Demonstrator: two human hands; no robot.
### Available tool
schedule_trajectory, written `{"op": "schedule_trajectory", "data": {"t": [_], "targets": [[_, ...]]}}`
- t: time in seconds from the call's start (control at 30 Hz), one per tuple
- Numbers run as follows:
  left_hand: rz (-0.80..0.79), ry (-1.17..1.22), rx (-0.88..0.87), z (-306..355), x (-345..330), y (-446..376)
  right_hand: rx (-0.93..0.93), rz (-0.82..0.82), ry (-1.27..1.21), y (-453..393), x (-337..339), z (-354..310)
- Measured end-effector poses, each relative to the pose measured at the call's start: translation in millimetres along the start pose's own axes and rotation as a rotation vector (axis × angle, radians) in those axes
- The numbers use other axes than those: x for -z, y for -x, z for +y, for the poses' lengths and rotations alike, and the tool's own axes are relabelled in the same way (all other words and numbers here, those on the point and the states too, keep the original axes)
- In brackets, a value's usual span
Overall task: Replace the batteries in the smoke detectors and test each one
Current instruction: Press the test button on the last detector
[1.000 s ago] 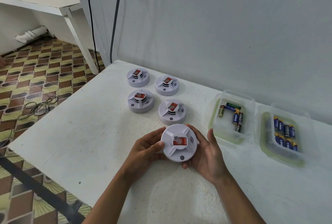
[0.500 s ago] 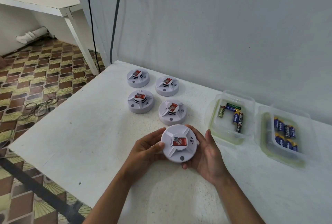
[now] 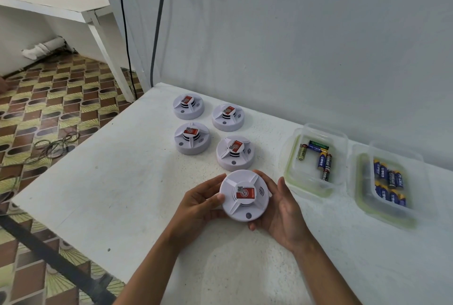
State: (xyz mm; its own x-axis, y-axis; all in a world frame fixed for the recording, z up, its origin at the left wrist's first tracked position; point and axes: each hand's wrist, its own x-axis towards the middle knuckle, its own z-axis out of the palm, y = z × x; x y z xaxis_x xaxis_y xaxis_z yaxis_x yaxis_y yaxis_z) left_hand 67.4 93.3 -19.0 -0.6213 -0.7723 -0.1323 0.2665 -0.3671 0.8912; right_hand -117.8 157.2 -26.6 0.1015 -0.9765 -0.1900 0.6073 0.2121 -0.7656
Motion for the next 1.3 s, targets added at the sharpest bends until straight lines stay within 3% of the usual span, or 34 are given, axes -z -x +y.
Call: {"op": "schedule_trajectory", "data": {"t": [1.3], "targets": [[0.006,0.01,-0.008,-0.9,-0.1,0.0,0.007,-0.003,0.019,-1.5,1.2,1.6]]}}
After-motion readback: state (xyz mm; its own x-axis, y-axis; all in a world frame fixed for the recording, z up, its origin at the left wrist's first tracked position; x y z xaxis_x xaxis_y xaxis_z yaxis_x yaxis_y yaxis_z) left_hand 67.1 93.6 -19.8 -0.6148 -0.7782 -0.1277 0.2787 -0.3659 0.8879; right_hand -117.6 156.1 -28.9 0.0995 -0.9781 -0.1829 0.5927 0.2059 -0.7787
